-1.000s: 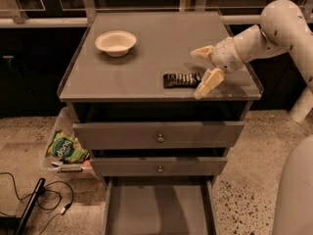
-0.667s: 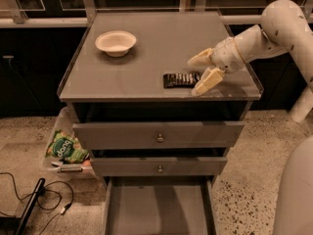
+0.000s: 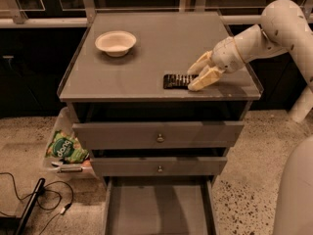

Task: Place rxbar chocolate into bottom drawer

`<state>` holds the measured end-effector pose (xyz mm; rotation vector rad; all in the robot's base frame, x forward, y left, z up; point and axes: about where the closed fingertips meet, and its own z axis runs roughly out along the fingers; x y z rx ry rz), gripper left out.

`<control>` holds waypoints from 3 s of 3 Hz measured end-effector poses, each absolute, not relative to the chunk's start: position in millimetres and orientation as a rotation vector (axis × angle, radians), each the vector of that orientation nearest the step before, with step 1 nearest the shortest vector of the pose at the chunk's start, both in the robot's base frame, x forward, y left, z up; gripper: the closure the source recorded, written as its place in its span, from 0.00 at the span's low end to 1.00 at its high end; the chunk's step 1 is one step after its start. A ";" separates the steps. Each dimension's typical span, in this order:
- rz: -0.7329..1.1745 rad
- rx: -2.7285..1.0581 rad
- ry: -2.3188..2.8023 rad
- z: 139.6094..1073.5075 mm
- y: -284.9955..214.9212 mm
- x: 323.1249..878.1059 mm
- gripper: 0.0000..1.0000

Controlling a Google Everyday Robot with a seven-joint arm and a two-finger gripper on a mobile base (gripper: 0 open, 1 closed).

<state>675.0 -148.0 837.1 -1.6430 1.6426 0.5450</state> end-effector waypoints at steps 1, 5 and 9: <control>0.545 -1.643 1.643 837.0 -147.9 675.0 1.00; 0.522 -1.617 1.547 870.2 -158.0 628.3 1.00; 0.569 -1.561 1.576 862.1 -160.8 651.7 0.11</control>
Offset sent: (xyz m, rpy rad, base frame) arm 0.0000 0.0000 0.0000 0.0000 0.0000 0.0000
